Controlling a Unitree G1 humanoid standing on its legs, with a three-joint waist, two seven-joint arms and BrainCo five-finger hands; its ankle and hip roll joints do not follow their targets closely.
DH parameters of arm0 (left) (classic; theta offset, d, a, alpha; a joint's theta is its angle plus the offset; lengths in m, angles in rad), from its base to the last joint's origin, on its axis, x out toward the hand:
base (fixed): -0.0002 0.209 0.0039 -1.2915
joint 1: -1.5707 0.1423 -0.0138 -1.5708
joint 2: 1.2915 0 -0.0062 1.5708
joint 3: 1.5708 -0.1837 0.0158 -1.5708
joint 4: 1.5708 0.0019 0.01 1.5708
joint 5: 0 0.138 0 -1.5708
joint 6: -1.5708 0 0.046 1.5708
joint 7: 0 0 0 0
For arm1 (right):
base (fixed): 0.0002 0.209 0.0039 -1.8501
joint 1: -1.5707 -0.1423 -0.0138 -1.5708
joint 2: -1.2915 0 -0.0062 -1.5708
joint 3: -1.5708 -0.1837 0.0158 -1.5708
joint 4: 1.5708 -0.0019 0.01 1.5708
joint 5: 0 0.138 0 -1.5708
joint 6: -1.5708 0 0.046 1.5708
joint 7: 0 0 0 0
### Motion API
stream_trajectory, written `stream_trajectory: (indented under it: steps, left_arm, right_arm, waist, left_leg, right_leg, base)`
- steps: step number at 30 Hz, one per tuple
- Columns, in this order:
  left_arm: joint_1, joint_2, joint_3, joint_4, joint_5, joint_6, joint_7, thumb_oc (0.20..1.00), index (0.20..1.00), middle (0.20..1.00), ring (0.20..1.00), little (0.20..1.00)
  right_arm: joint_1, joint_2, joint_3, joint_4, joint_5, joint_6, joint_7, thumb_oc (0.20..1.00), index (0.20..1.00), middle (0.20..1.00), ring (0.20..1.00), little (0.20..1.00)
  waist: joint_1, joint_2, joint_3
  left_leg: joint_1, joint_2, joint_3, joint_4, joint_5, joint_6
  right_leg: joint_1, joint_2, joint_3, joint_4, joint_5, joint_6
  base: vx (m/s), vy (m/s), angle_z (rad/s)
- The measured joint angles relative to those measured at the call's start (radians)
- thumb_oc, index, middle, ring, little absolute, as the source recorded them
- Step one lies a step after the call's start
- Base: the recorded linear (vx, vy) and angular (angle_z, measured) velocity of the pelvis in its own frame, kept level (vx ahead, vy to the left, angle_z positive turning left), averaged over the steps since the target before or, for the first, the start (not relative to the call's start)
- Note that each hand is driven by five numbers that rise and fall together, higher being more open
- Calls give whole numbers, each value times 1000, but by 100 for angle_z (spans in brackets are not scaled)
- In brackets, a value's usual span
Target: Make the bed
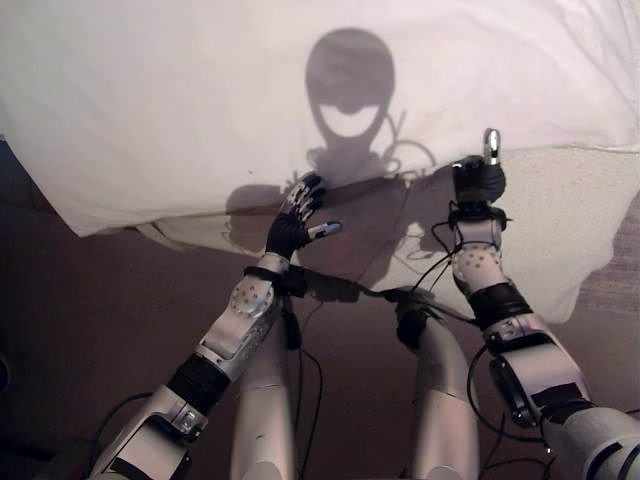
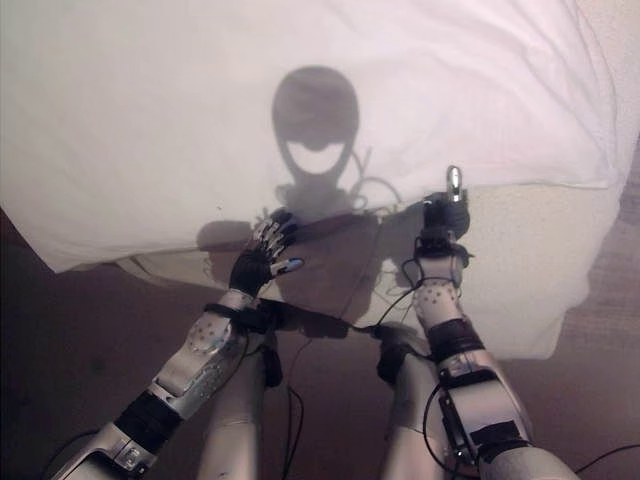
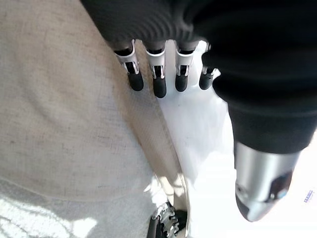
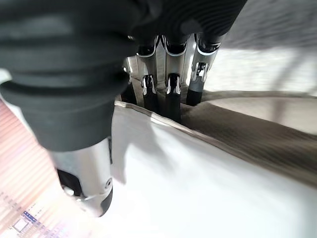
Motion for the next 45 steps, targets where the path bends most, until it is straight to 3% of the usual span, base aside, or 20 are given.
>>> stream_trajectory:
  steps: [3, 8, 23, 24, 25, 26, 32, 37, 40, 45]
  left_arm:
    - [3, 3, -16, -1, -10, 0, -1, 1000, 1000, 1000, 1000, 1000]
    - [2, 4, -26, -4, -22, 1, 3, 1000, 1000, 1000, 1000, 1000]
    - [0, 7, -33, -34, -27, 0, 12, 1000, 1000, 1000, 1000, 1000]
    - [0, 7, -32, -34, -28, -1, 12, 1000, 1000, 1000, 1000, 1000]
    - [0, 5, -32, -34, -30, -1, 11, 1000, 1000, 1000, 1000, 1000]
    - [1, 1, -30, -34, -39, -3, 11, 1000, 1000, 1000, 1000, 1000]
    - [0, -2, -16, -38, -65, -10, 9, 1000, 1000, 1000, 1000, 1000]
    - [-2, -35, -13, -42, -199, -19, 1, 1000, 1000, 1000, 1000, 1000]
    - [-30, -103, -41, -43, -358, -26, -8, 1000, 1000, 1000, 1000, 1000]
    - [-107, -220, -181, -44, -637, -19, -67, 1000, 1000, 1000, 1000, 1000]
  right_arm:
    - [-74, -32, -12, 118, 13, 5, -26, 1000, 1000, 1000, 1000, 1000]
    - [-106, -32, -34, 135, 25, 6, -73, 1000, 1000, 1000, 1000, 1000]
    - [-132, -34, -28, -5, 31, -4, -100, 1000, 1000, 1000, 1000, 1000]
    - [-129, -34, -26, -21, 31, -6, -100, 780, 780, 780, 780, 780]
    - [-125, -34, -24, -35, 31, -11, -100, 730, 730, 730, 730, 730]
    - [-106, -32, -12, -97, 31, -25, -98, 200, 200, 200, 200, 200]
    - [-19, -31, 42, -322, -41, -76, -88, 200, 200, 200, 200, 200]
    - [46, -24, 83, -433, -114, -83, -102, 200, 200, 200, 200, 200]
    - [82, -1, 91, -480, -168, -86, -122, 200, 200, 200, 200, 200]
    - [80, 42, 110, -484, -201, -91, -161, 200, 200, 200, 200, 200]
  waist:
    - [6, 0, 0]
    - [22, 0, 0]
    - [17, 0, 0]
    - [17, 0, 0]
    - [14, 0, 0]
    - [5, 0, 0]
    - [-6, 0, 0]
    - [-42, -5, 1]
    - [-63, -22, 1]
    - [-86, -51, 1]
  left_leg:
    - [-1, -2, -1, -2, 0, 0]
    - [-3, -1, -1, -2, 0, 0]
    - [-37, 2, 4, 0, 1, 1]
    - [-37, 2, 5, 0, 1, 1]
    - [-37, 3, 5, 0, 1, 1]
    - [-37, 2, 6, 0, 1, 1]
    - [-36, 6, 10, 0, 0, 1]
    - [-34, 6, 13, 2, 0, 1]
    - [-34, 8, 15, 6, 0, 1]
    - [-34, 4, 15, 8, 1, 4]
  right_leg:
    - [0, -1, -2, -2, 0, 0]
    - [-1, 0, -2, -3, 0, 0]
    - [-37, 8, 4, -14, 12, -7]
    - [-37, 8, 4, -14, 12, -7]
    - [-37, 8, 4, -14, 12, -7]
    - [-38, 8, 4, -15, 12, -7]
    - [-38, 16, 7, -17, 15, -10]
    - [-38, 17, 10, -18, 19, -12]
    - [-38, 20, 12, -18, 22, -13]
    - [-38, 17, 14, -20, 26, -12]
  base:
    - [0, 0, 0]
    - [0, 0, 0]
    - [1, -1, 0]
    - [0, 0, 0]
    - [0, 0, 0]
    - [0, 0, 0]
    - [-1, -2, -1]
    - [0, 0, 0]
    - [-6, -6, -1]
    - [0, 0, 0]
